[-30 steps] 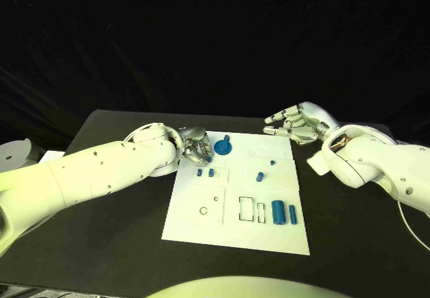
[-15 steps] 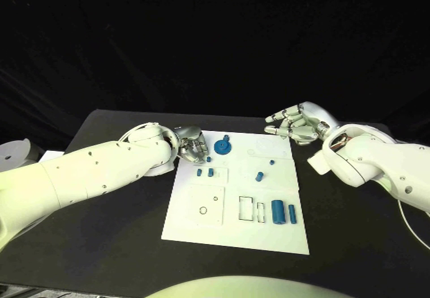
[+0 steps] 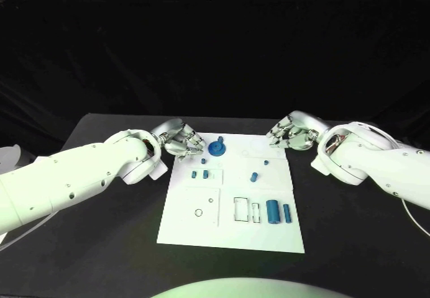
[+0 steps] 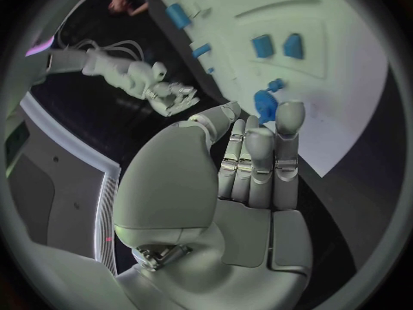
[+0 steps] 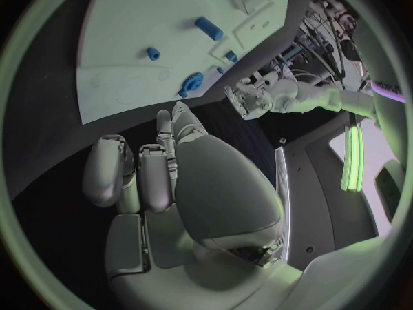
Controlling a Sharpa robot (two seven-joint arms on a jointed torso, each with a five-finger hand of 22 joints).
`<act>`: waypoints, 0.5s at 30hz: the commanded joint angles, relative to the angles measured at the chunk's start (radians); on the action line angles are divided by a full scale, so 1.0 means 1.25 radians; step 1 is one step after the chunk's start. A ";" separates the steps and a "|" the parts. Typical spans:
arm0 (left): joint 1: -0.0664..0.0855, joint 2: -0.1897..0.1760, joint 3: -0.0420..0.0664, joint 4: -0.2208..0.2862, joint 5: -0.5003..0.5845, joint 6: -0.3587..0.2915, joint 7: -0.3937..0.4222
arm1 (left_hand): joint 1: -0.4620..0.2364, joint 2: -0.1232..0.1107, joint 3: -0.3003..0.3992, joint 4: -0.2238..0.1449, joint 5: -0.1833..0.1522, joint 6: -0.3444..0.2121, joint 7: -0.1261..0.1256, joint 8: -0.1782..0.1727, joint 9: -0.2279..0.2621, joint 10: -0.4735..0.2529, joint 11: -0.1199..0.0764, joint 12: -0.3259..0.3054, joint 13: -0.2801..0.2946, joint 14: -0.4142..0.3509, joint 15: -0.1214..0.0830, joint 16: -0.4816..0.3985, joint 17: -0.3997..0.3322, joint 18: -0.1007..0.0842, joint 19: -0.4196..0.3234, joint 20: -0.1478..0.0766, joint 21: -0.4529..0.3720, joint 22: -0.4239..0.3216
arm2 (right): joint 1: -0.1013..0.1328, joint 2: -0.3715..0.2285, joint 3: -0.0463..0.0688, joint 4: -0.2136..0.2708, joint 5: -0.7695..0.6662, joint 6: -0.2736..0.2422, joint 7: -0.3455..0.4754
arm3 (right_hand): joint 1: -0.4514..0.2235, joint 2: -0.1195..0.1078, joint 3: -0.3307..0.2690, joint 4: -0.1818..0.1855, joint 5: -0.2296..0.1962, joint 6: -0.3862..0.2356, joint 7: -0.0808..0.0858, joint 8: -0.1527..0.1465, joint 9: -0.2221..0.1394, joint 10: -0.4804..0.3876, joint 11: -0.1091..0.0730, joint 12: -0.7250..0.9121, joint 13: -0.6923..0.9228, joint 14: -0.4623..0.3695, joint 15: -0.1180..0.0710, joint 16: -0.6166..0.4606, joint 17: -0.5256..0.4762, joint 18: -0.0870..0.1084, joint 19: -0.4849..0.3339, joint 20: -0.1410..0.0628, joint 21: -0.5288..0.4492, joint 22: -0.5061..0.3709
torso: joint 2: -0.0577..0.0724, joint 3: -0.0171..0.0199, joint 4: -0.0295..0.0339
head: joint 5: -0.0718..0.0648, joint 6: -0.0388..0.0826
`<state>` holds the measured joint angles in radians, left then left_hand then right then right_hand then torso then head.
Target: Assemble the parts on the task board
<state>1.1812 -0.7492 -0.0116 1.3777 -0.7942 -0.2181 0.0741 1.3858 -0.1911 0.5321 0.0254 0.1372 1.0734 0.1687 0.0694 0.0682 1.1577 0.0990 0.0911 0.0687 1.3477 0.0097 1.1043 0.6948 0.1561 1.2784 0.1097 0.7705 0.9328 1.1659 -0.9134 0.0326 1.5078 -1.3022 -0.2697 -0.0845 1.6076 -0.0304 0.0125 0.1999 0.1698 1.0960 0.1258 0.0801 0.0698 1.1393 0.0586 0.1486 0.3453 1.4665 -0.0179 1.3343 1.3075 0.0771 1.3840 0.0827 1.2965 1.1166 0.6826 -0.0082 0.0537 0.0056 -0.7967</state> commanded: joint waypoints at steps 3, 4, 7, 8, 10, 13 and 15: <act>-0.001 -0.022 -0.001 0.032 0.611 -0.068 0.196 | -0.026 0.003 -0.025 0.011 0.012 0.002 0.001 0.004 0.000 -0.001 0.002 0.008 -0.001 -0.065 0.004 -0.068 -0.112 0.021 -0.050 0.003 -0.094 -0.067 | -0.009 0.005 0.000 0.015 -0.298 0.113 -0.093 | -0.004 -0.026 0.035 0.011 -0.029 0.007 -0.009 -0.010 -0.002 0.012 -0.005 -0.027 -0.065 0.043 -0.005 -0.010 0.004 0.013 0.005 -0.004 -0.009 -0.006 | 0.001 -0.0010 -0.0019 | -0.015 0.002; -0.002 -0.027 -0.001 0.038 0.643 -0.064 0.206 | -0.028 0.005 -0.031 0.011 0.012 0.001 0.002 0.004 0.000 -0.004 0.003 0.010 -0.001 -0.077 0.004 -0.079 -0.131 0.021 -0.055 0.003 -0.100 -0.071 | -0.011 0.006 0.000 0.017 -0.315 0.118 -0.097 | -0.005 -0.029 0.039 0.013 -0.032 0.007 -0.010 -0.010 -0.002 0.012 -0.004 -0.030 -0.071 0.043 -0.005 -0.012 0.002 0.013 0.004 -0.004 -0.010 -0.007 | 0.001 -0.0007 -0.0011 | -0.016 0.003; -0.003 -0.040 -0.001 0.050 0.702 -0.052 0.225 | -0.027 0.009 -0.038 0.009 0.012 -0.002 0.003 0.004 -0.001 -0.009 0.004 0.013 -0.001 -0.090 0.006 -0.084 -0.141 0.021 -0.061 0.005 -0.110 -0.076 | -0.015 0.011 0.000 0.020 -0.352 0.126 -0.106 | -0.008 -0.036 0.053 0.018 -0.040 0.004 -0.011 -0.013 -0.002 0.009 -0.004 -0.039 -0.091 0.042 -0.006 -0.019 -0.005 0.015 0.002 -0.005 -0.016 -0.014 | 0.001 -0.0007 -0.0009 | -0.018 0.004; -0.003 -0.044 -0.001 0.055 0.717 -0.049 0.230 | -0.027 0.010 -0.039 0.009 0.012 -0.002 0.003 0.004 -0.001 -0.009 0.004 0.013 -0.001 -0.090 0.006 -0.084 -0.141 0.021 -0.061 0.005 -0.110 -0.077 | -0.016 0.014 0.000 0.020 -0.363 0.127 -0.108 | -0.009 -0.039 0.057 0.019 -0.042 0.002 -0.012 -0.013 -0.002 0.007 -0.004 -0.041 -0.097 0.041 -0.007 -0.021 -0.008 0.015 0.001 -0.006 -0.018 -0.016 | 0.001 -0.0004 -0.0005 | -0.021 0.004; -0.004 -0.050 -0.002 0.061 0.732 -0.044 0.235 | -0.027 0.012 -0.040 0.008 0.012 -0.001 0.004 0.004 0.000 -0.009 0.004 0.015 -0.001 -0.092 0.006 -0.084 -0.142 0.021 -0.062 0.005 -0.112 -0.078 | -0.020 0.018 -0.001 0.020 -0.377 0.130 -0.110 | -0.011 -0.043 0.070 0.023 -0.044 0.001 -0.012 -0.013 -0.002 0.006 -0.004 -0.046 -0.113 0.041 -0.009 -0.026 -0.013 0.016 0.000 -0.008 -0.021 -0.020 | 0.001 -0.0005 0.0004 | -0.022 0.005; -0.005 -0.057 -0.002 0.072 0.745 -0.037 0.240 | -0.027 0.013 -0.042 0.008 0.012 -0.001 0.004 0.005 0.000 -0.008 0.004 0.016 0.000 -0.093 0.006 -0.084 -0.143 0.021 -0.062 0.005 -0.114 -0.079 | -0.025 0.026 -0.001 0.019 -0.391 0.135 -0.112 | -0.014 -0.050 0.086 0.026 -0.046 0.001 -0.013 -0.013 -0.002 0.006 -0.004 -0.051 -0.131 0.041 -0.010 -0.031 -0.019 0.016 0.000 -0.010 -0.025 -0.024 | 0.002 -0.0001 0.0002 | -0.021 0.005; -0.006 -0.062 -0.002 0.079 0.750 -0.034 0.242 | -0.027 0.014 -0.043 0.008 0.012 -0.001 0.004 0.005 0.000 -0.008 0.004 0.017 0.000 -0.094 0.006 -0.083 -0.143 0.021 -0.063 0.005 -0.114 -0.079 | -0.030 0.032 -0.002 0.016 -0.397 0.139 -0.112 | -0.016 -0.055 0.098 0.028 -0.047 0.001 -0.013 -0.013 -0.002 0.005 -0.004 -0.054 -0.144 0.040 -0.013 -0.035 -0.023 0.017 0.000 -0.011 -0.028 -0.028 | 0.002 -0.0005 0.0006 | -0.020 0.005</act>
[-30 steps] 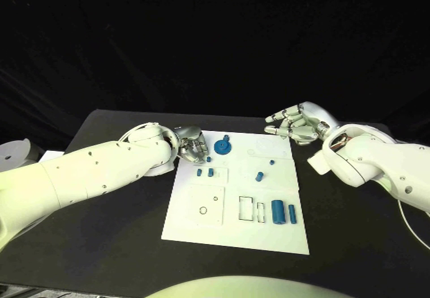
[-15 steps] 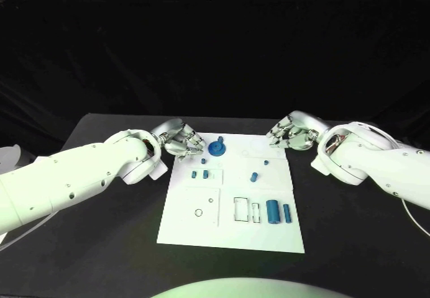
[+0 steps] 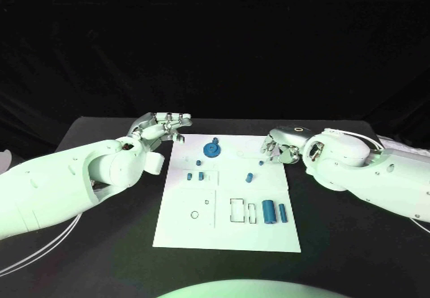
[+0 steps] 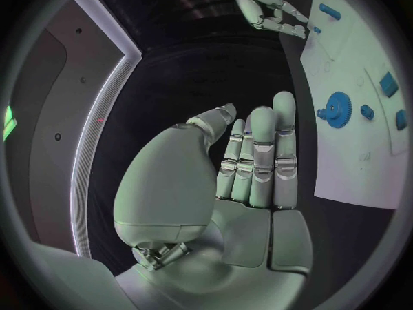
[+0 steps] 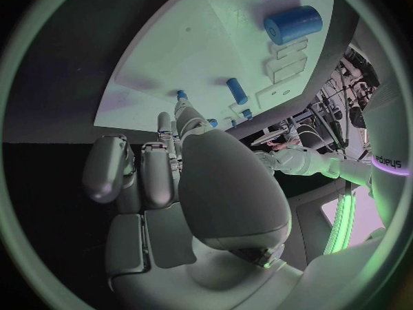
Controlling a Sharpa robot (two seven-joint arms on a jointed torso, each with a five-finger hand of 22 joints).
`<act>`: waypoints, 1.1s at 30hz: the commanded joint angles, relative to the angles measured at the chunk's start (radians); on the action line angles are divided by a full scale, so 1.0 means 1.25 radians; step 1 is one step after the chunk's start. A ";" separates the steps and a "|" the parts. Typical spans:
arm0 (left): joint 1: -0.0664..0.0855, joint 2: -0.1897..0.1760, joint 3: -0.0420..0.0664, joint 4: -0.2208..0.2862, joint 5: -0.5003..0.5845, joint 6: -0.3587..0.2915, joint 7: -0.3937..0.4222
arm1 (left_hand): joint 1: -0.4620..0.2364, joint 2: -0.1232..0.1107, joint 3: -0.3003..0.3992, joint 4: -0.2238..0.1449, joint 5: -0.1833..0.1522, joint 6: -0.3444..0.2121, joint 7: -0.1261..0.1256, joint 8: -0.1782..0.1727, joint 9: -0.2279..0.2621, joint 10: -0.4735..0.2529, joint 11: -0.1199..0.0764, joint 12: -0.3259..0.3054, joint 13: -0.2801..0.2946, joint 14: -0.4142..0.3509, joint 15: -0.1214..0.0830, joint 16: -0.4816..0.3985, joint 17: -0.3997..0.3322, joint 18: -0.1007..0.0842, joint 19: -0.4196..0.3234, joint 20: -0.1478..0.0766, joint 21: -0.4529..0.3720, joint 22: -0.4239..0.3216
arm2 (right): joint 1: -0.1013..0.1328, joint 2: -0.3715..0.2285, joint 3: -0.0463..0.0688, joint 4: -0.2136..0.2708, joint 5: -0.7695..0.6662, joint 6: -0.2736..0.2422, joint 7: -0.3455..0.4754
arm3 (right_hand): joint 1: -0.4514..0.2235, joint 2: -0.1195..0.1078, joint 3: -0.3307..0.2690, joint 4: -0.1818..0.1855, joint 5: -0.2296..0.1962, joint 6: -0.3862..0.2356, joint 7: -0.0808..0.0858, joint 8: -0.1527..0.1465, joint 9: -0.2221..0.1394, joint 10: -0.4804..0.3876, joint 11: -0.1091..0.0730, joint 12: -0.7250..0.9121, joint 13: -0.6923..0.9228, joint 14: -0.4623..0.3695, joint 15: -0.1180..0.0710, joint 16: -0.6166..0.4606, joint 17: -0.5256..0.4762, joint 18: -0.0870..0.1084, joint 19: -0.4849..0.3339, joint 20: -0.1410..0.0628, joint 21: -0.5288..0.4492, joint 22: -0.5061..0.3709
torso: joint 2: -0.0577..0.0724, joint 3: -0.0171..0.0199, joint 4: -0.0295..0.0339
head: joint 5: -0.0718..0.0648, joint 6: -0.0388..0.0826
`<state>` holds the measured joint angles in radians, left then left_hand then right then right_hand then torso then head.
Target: Assemble the parts on the task board
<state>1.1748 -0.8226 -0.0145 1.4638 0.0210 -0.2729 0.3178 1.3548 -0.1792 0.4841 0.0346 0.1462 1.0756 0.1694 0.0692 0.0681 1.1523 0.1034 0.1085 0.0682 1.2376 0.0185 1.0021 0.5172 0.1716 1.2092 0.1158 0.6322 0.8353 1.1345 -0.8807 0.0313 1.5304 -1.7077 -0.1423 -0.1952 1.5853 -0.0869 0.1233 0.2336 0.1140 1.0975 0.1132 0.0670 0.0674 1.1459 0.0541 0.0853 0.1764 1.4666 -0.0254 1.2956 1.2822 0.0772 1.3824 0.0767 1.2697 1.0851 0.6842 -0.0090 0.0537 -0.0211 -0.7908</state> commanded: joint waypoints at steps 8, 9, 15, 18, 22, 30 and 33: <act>-0.003 -0.012 -0.001 0.036 0.109 0.020 0.048 | -0.002 0.006 -0.008 0.000 0.005 -0.001 0.004 0.006 0.000 -0.003 0.001 0.007 0.001 -0.008 -0.001 -0.001 -0.003 0.009 -0.008 0.001 -0.006 -0.003 | -0.018 0.034 -0.003 -0.023 -0.082 0.039 -0.018 | -0.005 -0.017 0.033 0.004 -0.006 -0.003 -0.003 -0.003 0.000 -0.001 0.000 -0.008 -0.033 0.040 -0.009 -0.012 -0.011 0.018 0.000 -0.009 -0.014 -0.011 | 0.001 0.0013 -0.0001 | 0.003 0.000; -0.003 -0.012 -0.001 0.037 0.109 0.021 0.048 | -0.002 0.006 -0.008 -0.001 0.005 -0.001 0.004 0.007 0.000 -0.003 0.001 0.007 0.001 -0.008 -0.001 -0.001 -0.003 0.009 -0.008 0.001 -0.007 -0.003 | -0.019 0.036 -0.003 -0.024 -0.082 0.040 -0.017 | -0.005 -0.017 0.036 0.004 -0.006 -0.003 -0.003 -0.003 0.000 -0.001 0.000 -0.008 -0.035 0.040 -0.009 -0.012 -0.012 0.018 0.000 -0.009 -0.014 -0.012 | 0.001 0.0013 -0.0001 | 0.003 0.000; -0.004 -0.015 -0.002 0.045 0.110 0.022 0.046 | -0.002 0.007 -0.009 -0.001 0.005 -0.001 0.005 0.007 0.000 -0.003 0.001 0.008 0.001 -0.009 -0.001 -0.001 -0.004 0.009 -0.008 0.001 -0.007 -0.004 | -0.022 0.046 -0.003 -0.032 -0.078 0.049 -0.011 | -0.007 -0.016 0.055 0.004 -0.009 0.000 -0.002 -0.002 0.000 0.004 0.000 -0.007 -0.047 0.040 -0.008 -0.014 -0.015 0.018 0.001 -0.009 -0.016 -0.014 | 0.001 0.0016 -0.0010 | 0.005 -0.002; -0.004 -0.016 -0.002 0.046 0.111 0.022 0.046 | -0.001 0.007 -0.010 -0.001 0.005 -0.001 0.005 0.007 0.000 -0.003 0.001 0.008 0.001 -0.009 -0.001 -0.001 -0.004 0.009 -0.008 0.001 -0.008 -0.004 | -0.024 0.052 -0.004 -0.037 -0.074 0.054 -0.008 | -0.007 -0.015 0.068 0.002 -0.012 0.003 -0.002 -0.001 0.001 0.008 -0.001 -0.006 -0.054 0.041 -0.008 -0.013 -0.015 0.018 0.002 -0.009 -0.016 -0.013 | 0.001 0.0015 -0.0013 | 0.006 -0.002; -0.004 -0.017 -0.002 0.047 0.111 0.022 0.045 | -0.001 0.007 -0.010 -0.002 0.005 -0.001 0.006 0.007 0.000 -0.004 0.001 0.009 0.001 -0.010 -0.001 -0.001 -0.004 0.009 -0.008 0.001 -0.008 -0.005 | -0.027 0.058 -0.004 -0.045 -0.071 0.059 -0.004 | -0.007 -0.011 0.087 0.000 -0.025 0.011 -0.003 0.001 0.002 0.015 -0.001 -0.004 -0.063 0.042 -0.009 -0.012 -0.014 0.018 0.004 -0.009 -0.016 -0.012 | 0.001 0.0020 -0.0013 | 0.007 -0.003; -0.005 -0.018 -0.002 0.047 0.111 0.019 0.042 | 0.000 0.007 -0.014 -0.004 0.006 -0.004 0.008 0.006 0.000 -0.007 0.003 0.010 0.000 -0.012 0.000 0.000 -0.006 0.009 -0.008 0.001 -0.011 -0.007 | -0.032 0.066 -0.005 -0.053 -0.065 0.078 0.003 | -0.008 0.007 0.146 -0.018 -0.048 0.050 -0.008 0.012 0.009 0.056 -0.009 0.007 -0.075 0.045 -0.010 -0.002 -0.007 0.016 0.011 -0.010 -0.008 0.000 | 0.001 0.0016 -0.0010 | 0.008 -0.006; -0.005 -0.018 -0.002 0.047 0.111 0.017 0.041 | 0.001 0.008 -0.014 -0.005 0.006 -0.005 0.008 0.006 0.000 -0.008 0.003 0.010 0.000 -0.012 0.000 0.000 -0.007 0.009 -0.008 0.001 -0.012 -0.007 | -0.033 0.067 -0.005 -0.053 -0.070 0.090 0.002 | -0.008 0.012 0.166 -0.034 -0.049 0.067 -0.011 0.018 0.013 0.074 -0.012 0.009 -0.077 0.047 -0.012 0.003 -0.003 0.014 0.015 -0.012 -0.003 0.006 | 0.001 0.0013 -0.0014 | 0.008 -0.007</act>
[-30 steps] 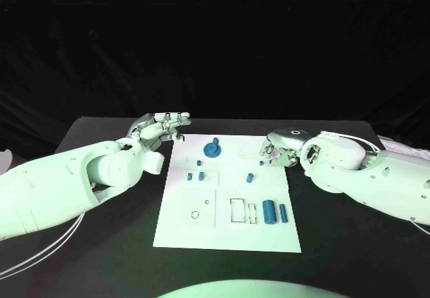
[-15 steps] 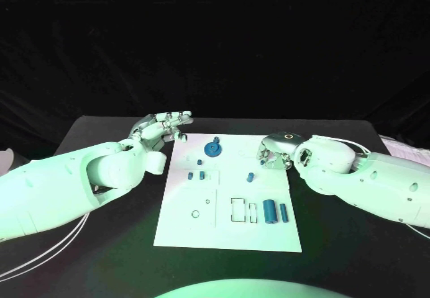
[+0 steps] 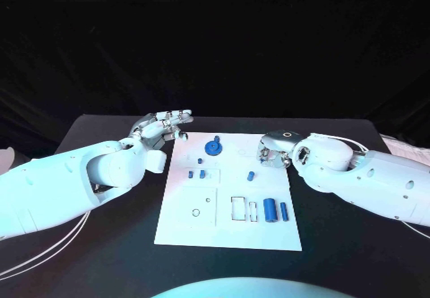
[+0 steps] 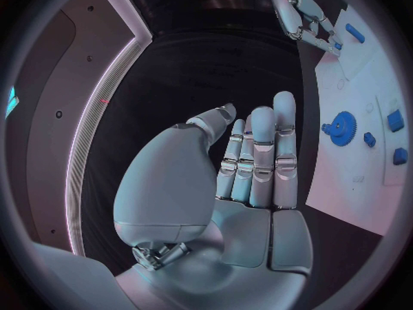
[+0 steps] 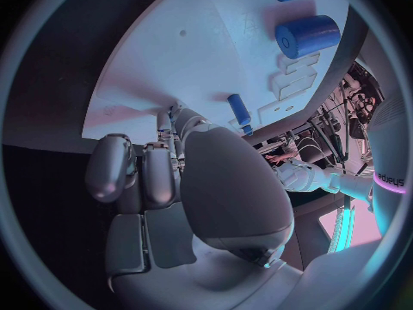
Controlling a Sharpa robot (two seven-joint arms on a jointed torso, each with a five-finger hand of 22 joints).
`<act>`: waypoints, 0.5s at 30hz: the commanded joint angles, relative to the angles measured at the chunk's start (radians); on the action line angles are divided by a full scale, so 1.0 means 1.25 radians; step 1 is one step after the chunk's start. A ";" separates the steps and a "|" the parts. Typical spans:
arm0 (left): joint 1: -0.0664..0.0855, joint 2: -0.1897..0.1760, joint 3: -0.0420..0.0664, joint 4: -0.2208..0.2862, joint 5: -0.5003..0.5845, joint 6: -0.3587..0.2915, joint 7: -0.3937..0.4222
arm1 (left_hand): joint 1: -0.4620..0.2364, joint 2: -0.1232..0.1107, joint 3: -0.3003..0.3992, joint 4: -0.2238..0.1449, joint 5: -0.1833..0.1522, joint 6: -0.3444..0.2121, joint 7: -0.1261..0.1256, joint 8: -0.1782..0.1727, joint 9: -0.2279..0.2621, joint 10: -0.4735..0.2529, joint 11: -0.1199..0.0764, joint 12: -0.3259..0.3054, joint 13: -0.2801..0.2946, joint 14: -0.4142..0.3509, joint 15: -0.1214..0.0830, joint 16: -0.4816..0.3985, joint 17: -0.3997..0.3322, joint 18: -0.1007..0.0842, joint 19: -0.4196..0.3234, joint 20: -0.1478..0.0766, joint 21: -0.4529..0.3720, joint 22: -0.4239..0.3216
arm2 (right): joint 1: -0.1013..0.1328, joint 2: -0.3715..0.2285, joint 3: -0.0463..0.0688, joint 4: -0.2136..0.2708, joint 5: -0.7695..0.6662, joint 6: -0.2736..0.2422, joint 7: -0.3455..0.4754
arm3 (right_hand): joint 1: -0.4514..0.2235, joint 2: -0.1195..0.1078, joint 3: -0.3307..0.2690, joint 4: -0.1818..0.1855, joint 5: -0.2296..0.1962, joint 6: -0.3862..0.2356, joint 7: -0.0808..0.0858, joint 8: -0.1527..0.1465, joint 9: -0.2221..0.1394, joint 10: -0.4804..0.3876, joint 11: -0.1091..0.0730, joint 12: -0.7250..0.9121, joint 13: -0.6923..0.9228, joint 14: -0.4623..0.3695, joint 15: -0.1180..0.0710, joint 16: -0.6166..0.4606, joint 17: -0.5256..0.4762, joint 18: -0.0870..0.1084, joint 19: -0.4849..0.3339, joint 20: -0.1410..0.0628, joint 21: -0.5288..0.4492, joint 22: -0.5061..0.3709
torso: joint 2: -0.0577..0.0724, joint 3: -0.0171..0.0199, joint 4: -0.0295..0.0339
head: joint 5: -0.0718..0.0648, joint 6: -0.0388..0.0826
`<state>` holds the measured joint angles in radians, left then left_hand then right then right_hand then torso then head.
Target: Assemble the parts on the task board
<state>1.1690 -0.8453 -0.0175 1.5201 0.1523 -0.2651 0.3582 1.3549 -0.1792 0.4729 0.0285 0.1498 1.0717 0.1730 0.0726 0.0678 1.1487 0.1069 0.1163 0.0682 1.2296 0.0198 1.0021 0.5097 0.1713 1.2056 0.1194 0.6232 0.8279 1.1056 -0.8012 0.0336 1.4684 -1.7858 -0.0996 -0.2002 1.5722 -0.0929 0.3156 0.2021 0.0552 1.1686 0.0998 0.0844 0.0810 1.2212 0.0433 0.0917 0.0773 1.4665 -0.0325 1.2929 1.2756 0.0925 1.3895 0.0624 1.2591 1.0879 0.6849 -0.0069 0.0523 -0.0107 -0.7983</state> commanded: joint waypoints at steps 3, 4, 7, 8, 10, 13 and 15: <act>0.000 0.000 0.000 0.002 0.006 0.011 0.007 | 0.001 0.008 -0.006 -0.001 0.004 -0.003 0.005 0.003 0.000 -0.006 0.001 0.005 0.000 -0.006 -0.001 0.000 -0.001 0.009 -0.005 -0.001 -0.005 -0.002 | -0.011 0.005 -0.007 -0.002 -0.018 0.056 0.000 | 0.001 0.018 0.029 -0.024 -0.002 0.020 -0.001 0.006 0.006 0.028 -0.006 0.004 0.001 0.048 -0.009 0.009 0.004 0.001 0.012 -0.003 0.010 0.011 | -0.001 -0.0005 0.0002 | -0.002 -0.002; 0.000 0.000 0.000 0.002 0.006 0.011 0.007 | 0.001 0.008 -0.006 -0.001 0.004 -0.003 0.005 0.003 0.000 -0.006 0.001 0.005 0.000 -0.006 -0.001 0.000 -0.001 0.009 -0.005 -0.001 -0.005 -0.002 | -0.011 0.005 -0.007 -0.001 -0.022 0.052 -0.003 | 0.000 0.019 0.035 -0.028 -0.003 0.021 -0.001 0.006 0.006 0.031 -0.006 0.003 0.000 0.048 -0.009 0.010 0.005 0.001 0.013 -0.004 0.011 0.012 | -0.001 -0.0004 0.0001 | -0.002 -0.002; 0.000 0.000 0.000 0.002 0.006 0.012 0.007 | 0.003 0.009 -0.007 -0.002 0.004 -0.004 0.005 0.003 0.000 -0.007 0.001 0.005 0.000 -0.007 -0.001 0.001 -0.002 0.009 -0.005 -0.001 -0.006 -0.002 | -0.012 0.003 -0.007 0.003 -0.030 0.034 -0.010 | -0.010 0.017 0.053 -0.039 -0.003 0.023 0.001 0.004 0.008 0.037 -0.005 -0.002 -0.003 0.048 -0.009 0.012 0.006 0.000 0.014 -0.004 0.013 0.015 | -0.001 -0.0002 0.0001 | -0.002 -0.002; 0.000 0.000 0.000 0.003 0.006 0.012 0.006 | 0.003 0.009 -0.007 -0.002 0.004 -0.004 0.005 0.003 0.000 -0.007 0.001 0.005 0.000 -0.007 -0.001 0.001 -0.002 0.009 -0.005 -0.001 -0.006 -0.002 | -0.012 0.003 -0.007 0.005 -0.032 0.028 -0.011 | -0.016 0.016 0.062 -0.045 -0.004 0.024 0.001 0.003 0.009 0.039 -0.005 -0.005 -0.004 0.048 -0.009 0.013 0.005 0.000 0.014 -0.004 0.013 0.016 | -0.001 -0.0001 0.0001 | -0.002 -0.002; 0.000 0.000 0.000 0.003 0.006 0.012 0.006 | 0.003 0.009 -0.007 -0.002 0.004 -0.004 0.005 0.003 0.000 -0.007 0.001 0.005 0.000 -0.007 -0.001 0.001 -0.002 0.009 -0.005 -0.001 -0.006 -0.002 | -0.012 0.002 -0.007 0.009 -0.035 0.014 -0.014 | -0.018 0.014 0.065 -0.047 -0.003 0.023 0.001 0.003 0.010 0.040 -0.005 -0.006 -0.004 0.047 -0.009 0.013 0.005 0.000 0.014 -0.004 0.014 0.016 | -0.001 -0.0003 0.0001 | -0.002 -0.002; 0.000 0.000 0.000 0.003 0.006 0.012 0.006 | 0.004 0.010 -0.007 -0.003 0.005 -0.004 0.006 0.004 0.000 -0.008 0.001 0.006 0.000 -0.007 0.000 0.001 -0.003 0.009 -0.004 -0.001 -0.006 -0.003 | -0.013 -0.002 -0.007 0.017 -0.037 -0.005 -0.017 | -0.028 0.011 0.079 -0.056 -0.003 0.024 0.002 0.001 0.011 0.043 -0.004 -0.010 -0.006 0.047 -0.009 0.013 0.004 0.000 0.015 -0.004 0.014 0.016 | -0.001 -0.0004 0.0003 | -0.003 -0.002; 0.000 0.000 0.000 0.003 0.006 0.012 0.006 | 0.004 0.010 -0.007 -0.003 0.005 -0.004 0.006 0.004 0.000 -0.008 0.001 0.006 0.000 -0.007 0.000 0.001 -0.003 0.009 -0.004 -0.001 -0.006 -0.003 | -0.013 -0.005 -0.006 0.023 -0.038 -0.017 -0.018 | -0.033 0.009 0.085 -0.060 -0.003 0.024 0.003 -0.001 0.012 0.043 -0.004 -0.012 -0.006 0.047 -0.009 0.013 0.003 0.000 0.015 -0.004 0.014 0.017 | -0.001 -0.0006 0.0005 | -0.003 -0.002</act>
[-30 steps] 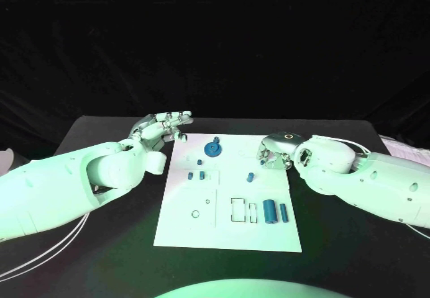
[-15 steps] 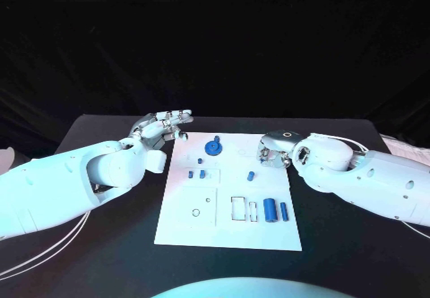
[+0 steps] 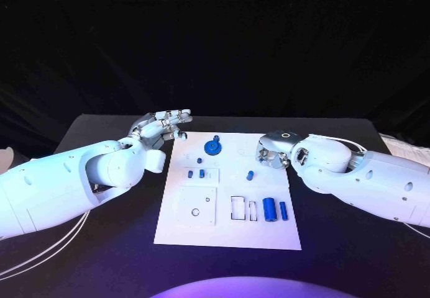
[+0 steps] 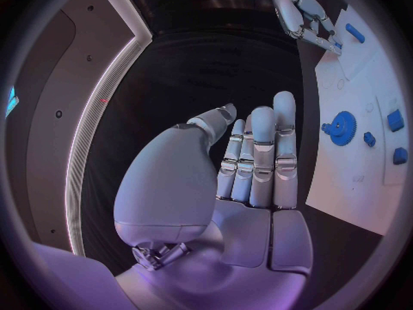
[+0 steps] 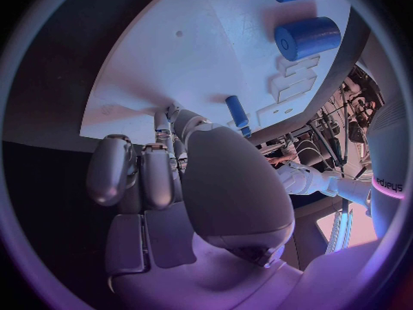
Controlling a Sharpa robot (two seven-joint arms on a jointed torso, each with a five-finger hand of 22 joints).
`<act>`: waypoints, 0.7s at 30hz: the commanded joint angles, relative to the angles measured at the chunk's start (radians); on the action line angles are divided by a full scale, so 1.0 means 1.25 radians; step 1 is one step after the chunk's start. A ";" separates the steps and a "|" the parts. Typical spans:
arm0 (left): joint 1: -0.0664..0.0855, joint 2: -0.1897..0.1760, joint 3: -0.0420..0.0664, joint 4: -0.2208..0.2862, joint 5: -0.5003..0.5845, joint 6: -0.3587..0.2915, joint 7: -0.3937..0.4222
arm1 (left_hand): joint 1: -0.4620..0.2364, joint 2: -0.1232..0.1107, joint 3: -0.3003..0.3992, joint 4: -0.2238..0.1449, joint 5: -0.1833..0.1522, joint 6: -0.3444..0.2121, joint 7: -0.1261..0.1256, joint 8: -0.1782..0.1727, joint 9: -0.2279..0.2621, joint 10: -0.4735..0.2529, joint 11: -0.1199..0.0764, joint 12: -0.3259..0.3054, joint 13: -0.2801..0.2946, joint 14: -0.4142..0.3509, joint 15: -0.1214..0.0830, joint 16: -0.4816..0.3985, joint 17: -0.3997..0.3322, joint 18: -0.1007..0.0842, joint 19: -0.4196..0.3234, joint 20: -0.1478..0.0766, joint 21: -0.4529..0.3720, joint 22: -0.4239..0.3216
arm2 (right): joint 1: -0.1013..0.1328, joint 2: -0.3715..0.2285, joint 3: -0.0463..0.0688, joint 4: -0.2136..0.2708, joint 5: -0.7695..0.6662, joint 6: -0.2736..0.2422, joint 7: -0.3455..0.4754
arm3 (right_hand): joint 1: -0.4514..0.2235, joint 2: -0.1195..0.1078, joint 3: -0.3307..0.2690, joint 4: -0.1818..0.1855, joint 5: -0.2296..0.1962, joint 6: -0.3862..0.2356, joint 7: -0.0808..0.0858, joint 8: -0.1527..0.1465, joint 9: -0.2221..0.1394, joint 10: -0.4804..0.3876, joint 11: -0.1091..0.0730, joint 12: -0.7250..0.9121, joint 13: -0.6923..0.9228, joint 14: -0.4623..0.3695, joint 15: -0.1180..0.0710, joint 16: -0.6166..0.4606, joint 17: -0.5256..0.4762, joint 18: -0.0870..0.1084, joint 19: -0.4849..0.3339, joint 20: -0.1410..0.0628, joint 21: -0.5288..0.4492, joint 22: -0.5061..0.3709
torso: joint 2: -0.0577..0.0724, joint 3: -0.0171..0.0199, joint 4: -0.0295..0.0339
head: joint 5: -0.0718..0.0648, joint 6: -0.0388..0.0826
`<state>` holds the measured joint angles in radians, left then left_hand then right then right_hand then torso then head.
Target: Assemble the parts on the task board
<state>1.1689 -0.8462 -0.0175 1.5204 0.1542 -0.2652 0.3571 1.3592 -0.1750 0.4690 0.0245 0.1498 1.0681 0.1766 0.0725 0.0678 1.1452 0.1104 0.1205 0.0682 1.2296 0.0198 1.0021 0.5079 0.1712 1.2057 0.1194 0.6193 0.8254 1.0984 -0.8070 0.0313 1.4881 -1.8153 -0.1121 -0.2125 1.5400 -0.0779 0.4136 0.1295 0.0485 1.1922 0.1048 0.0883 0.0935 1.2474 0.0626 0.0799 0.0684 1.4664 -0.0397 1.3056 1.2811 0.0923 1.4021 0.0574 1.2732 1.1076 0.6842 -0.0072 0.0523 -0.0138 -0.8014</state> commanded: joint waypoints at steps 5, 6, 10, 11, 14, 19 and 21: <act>0.000 0.001 0.000 0.002 0.004 0.013 0.004 | 0.002 0.007 -0.004 -0.001 0.005 -0.002 0.003 0.004 0.000 -0.007 -0.002 0.003 0.000 -0.008 0.000 0.001 -0.002 0.009 -0.004 -0.001 -0.004 -0.001 | -0.003 -0.011 -0.001 0.024 -0.010 -0.031 -0.013 | -0.015 -0.005 0.015 -0.007 0.002 0.006 0.000 -0.005 0.003 0.023 -0.018 -0.006 0.000 0.047 -0.003 0.003 -0.001 0.000 0.005 0.000 0.004 0.002 | -0.001 -0.0005 0.0007 | -0.002 0.001; 0.000 0.001 0.000 0.002 0.004 0.013 0.003 | 0.002 0.007 -0.005 -0.001 0.005 -0.002 0.003 0.004 0.000 -0.007 -0.001 0.003 0.000 -0.008 0.000 0.001 -0.002 0.009 -0.004 -0.001 -0.004 -0.001 | -0.001 -0.012 0.000 0.026 -0.009 -0.032 -0.015 | -0.018 -0.006 0.018 -0.009 0.002 0.006 0.000 -0.006 0.003 0.024 -0.018 -0.007 0.000 0.047 -0.002 0.004 -0.001 0.000 0.005 0.000 0.004 0.003 | -0.001 -0.0006 0.0007 | -0.002 0.001; 0.000 0.003 0.000 0.001 0.004 0.015 0.001 | 0.001 0.007 -0.007 -0.002 0.006 -0.006 0.005 0.003 -0.001 -0.011 0.000 0.004 0.000 -0.009 0.001 0.002 -0.004 0.009 -0.004 -0.001 -0.006 -0.003 | 0.003 -0.019 0.002 0.035 0.000 -0.034 -0.019 | -0.021 -0.007 0.020 -0.010 0.002 0.006 0.000 -0.006 0.004 0.025 -0.018 -0.007 0.000 0.047 -0.002 0.004 -0.002 0.000 0.005 0.001 0.005 0.003 | -0.001 -0.0011 0.0004 | -0.002 0.003; 0.000 0.003 0.000 0.001 0.004 0.015 0.001 | 0.001 0.007 -0.008 -0.002 0.007 -0.007 0.006 0.002 -0.001 -0.012 0.001 0.004 -0.001 -0.010 0.001 0.002 -0.004 0.009 -0.004 0.000 -0.006 -0.003 | 0.004 -0.020 0.002 0.038 0.002 -0.035 -0.020 | -0.023 -0.007 0.023 -0.012 0.001 0.006 0.000 -0.007 0.004 0.025 -0.018 -0.008 0.000 0.047 -0.002 0.004 -0.002 0.000 0.006 0.001 0.005 0.004 | 0.000 -0.0007 0.0002 | -0.001 0.003; 0.000 0.003 0.000 0.001 0.004 0.016 0.000 | 0.001 0.007 -0.009 -0.003 0.007 -0.008 0.006 0.002 -0.001 -0.014 0.001 0.004 -0.001 -0.010 0.001 0.003 -0.005 0.009 -0.004 0.000 -0.007 -0.003 | 0.005 -0.026 0.004 0.049 0.005 -0.037 -0.021 | -0.025 -0.008 0.026 -0.014 0.001 0.006 0.001 -0.007 0.004 0.025 -0.017 -0.009 0.000 0.046 -0.002 0.004 -0.002 0.000 0.006 0.001 0.005 0.004 | 0.001 0.0006 -0.0010 | 0.001 0.002; 0.000 0.003 0.000 0.000 0.004 0.016 -0.002 | 0.000 0.007 -0.011 -0.003 0.007 -0.011 0.007 0.001 -0.001 -0.017 0.002 0.005 -0.001 -0.011 0.002 0.003 -0.006 0.009 -0.004 0.000 -0.008 -0.004 | 0.006 -0.039 0.008 0.074 0.008 -0.047 -0.023 | -0.027 -0.009 0.028 -0.015 0.001 0.006 0.001 -0.008 0.004 0.025 -0.017 -0.009 -0.001 0.046 -0.002 0.004 -0.002 0.000 0.006 0.001 0.005 0.004 | 0.000 -0.0002 -0.0003 | 0.000 0.001; 0.000 0.003 0.000 0.000 0.004 0.016 -0.002 | 0.000 0.007 -0.011 -0.003 0.007 -0.011 0.007 0.001 -0.001 -0.018 0.002 0.005 -0.001 -0.012 0.002 0.003 -0.006 0.008 -0.004 0.000 -0.008 -0.005 | 0.006 -0.045 0.011 0.087 0.009 -0.055 -0.022 | -0.028 -0.010 0.029 -0.016 0.001 0.006 0.001 -0.008 0.005 0.025 -0.017 -0.010 -0.001 0.046 -0.001 0.004 -0.002 0.000 0.006 0.002 0.005 0.004 | 0.000 -0.0003 0.0002 | 0.001 0.000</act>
<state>1.1686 -0.8440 -0.0176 1.5192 0.1551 -0.2643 0.3530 1.3592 -0.1750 0.4604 0.0222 0.1537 1.0608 0.1837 0.0725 0.0677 1.1306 0.1108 0.1205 0.0683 1.2221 0.0202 1.0021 0.5010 0.1712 1.2057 0.1193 0.6157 0.8210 1.1050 -0.8611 0.0438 1.5868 -1.8061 -0.1585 -0.2333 1.5139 -0.0907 0.4424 0.1090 0.0486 1.1912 0.1048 0.0823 0.0982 1.2474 0.0626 0.0723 0.0683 1.4665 -0.0396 1.3054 1.2790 0.0924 1.4020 0.0575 1.2742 1.1116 0.6841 -0.0072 0.0519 -0.0127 -0.8001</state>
